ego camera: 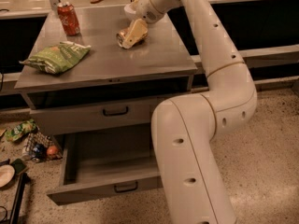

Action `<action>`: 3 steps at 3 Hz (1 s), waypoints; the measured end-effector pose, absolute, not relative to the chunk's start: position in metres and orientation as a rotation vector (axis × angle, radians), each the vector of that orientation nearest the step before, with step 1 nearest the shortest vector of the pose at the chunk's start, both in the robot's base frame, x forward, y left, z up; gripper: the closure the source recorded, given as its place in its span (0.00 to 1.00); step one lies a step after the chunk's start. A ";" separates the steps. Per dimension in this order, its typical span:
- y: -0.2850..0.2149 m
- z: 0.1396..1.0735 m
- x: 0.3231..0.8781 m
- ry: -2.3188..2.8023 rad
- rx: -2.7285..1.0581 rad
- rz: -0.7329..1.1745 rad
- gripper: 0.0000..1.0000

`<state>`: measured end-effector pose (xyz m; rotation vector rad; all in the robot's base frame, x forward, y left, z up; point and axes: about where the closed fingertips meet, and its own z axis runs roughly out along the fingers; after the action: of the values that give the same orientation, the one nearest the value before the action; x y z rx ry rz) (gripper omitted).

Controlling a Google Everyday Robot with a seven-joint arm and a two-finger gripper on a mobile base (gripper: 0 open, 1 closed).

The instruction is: Place orange can into middle drawer

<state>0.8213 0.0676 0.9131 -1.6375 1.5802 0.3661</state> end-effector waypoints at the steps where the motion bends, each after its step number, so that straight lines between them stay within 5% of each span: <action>1: 0.064 0.908 0.831 1.608 -1.601 0.349 0.00; 3: 0.070 0.892 0.851 1.679 -1.542 0.313 0.00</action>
Offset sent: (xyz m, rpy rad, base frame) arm 0.0087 -0.0040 -0.0043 0.0033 -0.0006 -0.0351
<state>0.8511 0.0703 0.8916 -1.5424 1.6788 0.3126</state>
